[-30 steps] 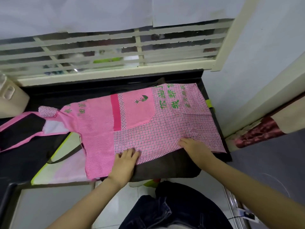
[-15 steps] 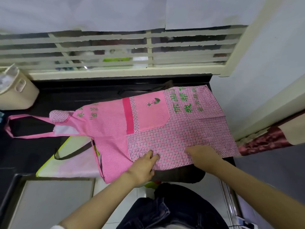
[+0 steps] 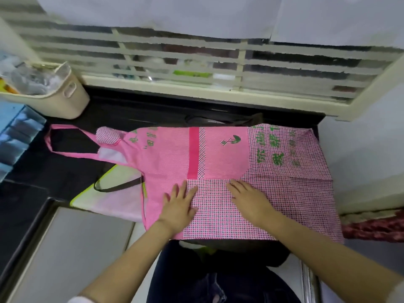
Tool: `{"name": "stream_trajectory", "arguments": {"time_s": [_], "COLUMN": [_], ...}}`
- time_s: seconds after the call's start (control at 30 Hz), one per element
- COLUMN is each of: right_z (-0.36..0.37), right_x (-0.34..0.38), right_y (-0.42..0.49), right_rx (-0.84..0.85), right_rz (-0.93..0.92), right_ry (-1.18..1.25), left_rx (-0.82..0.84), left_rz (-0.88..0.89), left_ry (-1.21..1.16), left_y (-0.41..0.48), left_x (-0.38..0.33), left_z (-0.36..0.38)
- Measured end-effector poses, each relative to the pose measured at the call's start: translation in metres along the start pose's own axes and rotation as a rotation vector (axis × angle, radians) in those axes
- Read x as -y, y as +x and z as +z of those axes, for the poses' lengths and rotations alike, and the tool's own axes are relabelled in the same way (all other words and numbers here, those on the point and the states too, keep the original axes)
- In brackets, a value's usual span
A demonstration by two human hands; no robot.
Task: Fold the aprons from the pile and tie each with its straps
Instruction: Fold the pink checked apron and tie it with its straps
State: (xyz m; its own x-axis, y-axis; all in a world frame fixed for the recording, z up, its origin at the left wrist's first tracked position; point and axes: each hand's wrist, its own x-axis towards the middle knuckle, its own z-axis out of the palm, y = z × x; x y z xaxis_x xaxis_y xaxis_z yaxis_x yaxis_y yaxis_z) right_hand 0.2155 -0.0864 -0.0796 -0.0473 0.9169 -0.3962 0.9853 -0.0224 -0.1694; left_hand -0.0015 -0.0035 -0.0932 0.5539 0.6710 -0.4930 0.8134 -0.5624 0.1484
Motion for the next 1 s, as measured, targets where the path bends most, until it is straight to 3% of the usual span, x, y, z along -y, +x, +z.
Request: {"name": "stream_trajectory", "arguments": {"time_s": [0.2,0.37,0.53,0.63,0.73,0.87,0.93,1.0], "right_z": [-0.034,-0.062,-0.073,-0.078,-0.084,-0.083,-0.074,-0.069], "right_x": [0.018,0.052,0.086,0.107,0.123,0.138,0.14,0.143], "right_y": [0.034,0.084,0.143,0.184,0.215,0.244,0.254,0.258], "right_rx": [-0.076,-0.114,-0.17,-0.167,-0.111,0.04,0.117,0.105], "right_rz": [0.026,-0.119,-0.157,-0.167,-0.09,-0.003,0.049,0.103], "right_ry": [-0.086,0.056,0.054,0.032,0.064,0.1,0.087,0.038], "left_rx": [-0.07,-0.171,-0.455,-0.531,-0.485,-0.232,-0.109,-0.111], "left_rz": [0.074,0.14,0.027,0.005,-0.042,-0.139,-0.177,-0.188], "left_ry": [-0.103,-0.479,-0.467,-0.404,-0.331,-0.127,-0.133,-0.202], "left_y": [0.003,0.016,0.034,0.051,0.073,0.1,0.106,0.107], "left_x": [0.015,0.053,0.122,0.174,0.213,0.245,0.255,0.263], "left_z": [-0.01,-0.032,-0.076,-0.104,-0.122,-0.126,-0.123,-0.119]}}
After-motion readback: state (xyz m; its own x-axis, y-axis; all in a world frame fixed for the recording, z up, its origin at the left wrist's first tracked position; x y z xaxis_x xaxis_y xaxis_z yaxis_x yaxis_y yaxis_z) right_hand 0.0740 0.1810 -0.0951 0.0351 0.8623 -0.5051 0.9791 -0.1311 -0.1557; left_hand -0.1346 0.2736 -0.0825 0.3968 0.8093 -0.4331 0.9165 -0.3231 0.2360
